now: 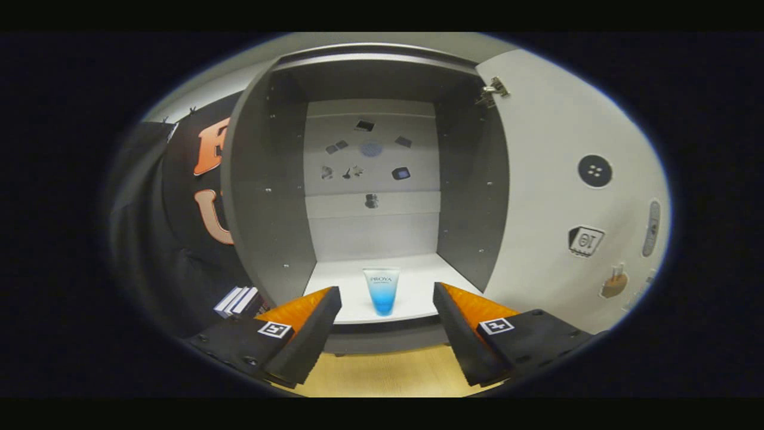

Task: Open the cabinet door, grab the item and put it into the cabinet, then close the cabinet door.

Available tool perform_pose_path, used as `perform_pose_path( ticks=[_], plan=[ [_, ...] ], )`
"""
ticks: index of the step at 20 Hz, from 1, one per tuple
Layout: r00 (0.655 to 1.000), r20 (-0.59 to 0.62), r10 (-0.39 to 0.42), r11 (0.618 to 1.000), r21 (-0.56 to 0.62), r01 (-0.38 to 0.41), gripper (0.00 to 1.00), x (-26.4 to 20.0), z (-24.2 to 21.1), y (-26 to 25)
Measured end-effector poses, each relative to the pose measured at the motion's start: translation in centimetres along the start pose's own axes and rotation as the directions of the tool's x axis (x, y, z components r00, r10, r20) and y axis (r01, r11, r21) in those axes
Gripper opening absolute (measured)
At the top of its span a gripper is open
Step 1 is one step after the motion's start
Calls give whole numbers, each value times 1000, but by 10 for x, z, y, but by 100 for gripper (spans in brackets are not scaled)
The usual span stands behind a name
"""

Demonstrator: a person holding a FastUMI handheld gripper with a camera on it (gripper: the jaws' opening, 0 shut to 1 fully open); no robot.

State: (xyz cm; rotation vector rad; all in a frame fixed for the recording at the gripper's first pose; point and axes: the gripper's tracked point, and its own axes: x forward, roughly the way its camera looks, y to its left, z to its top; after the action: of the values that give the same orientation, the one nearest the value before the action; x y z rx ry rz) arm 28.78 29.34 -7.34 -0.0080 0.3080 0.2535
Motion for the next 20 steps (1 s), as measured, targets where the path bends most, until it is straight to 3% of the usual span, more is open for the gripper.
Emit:
perform_pose_path(
  ticks=[11, 20],
  plan=[
    [992, 114, -51, 998, 43, 47, 100, -181, -34, -59],
    [972, 159, -170, 984, 70, 161, 99, -269, -49, -158]
  ],
)
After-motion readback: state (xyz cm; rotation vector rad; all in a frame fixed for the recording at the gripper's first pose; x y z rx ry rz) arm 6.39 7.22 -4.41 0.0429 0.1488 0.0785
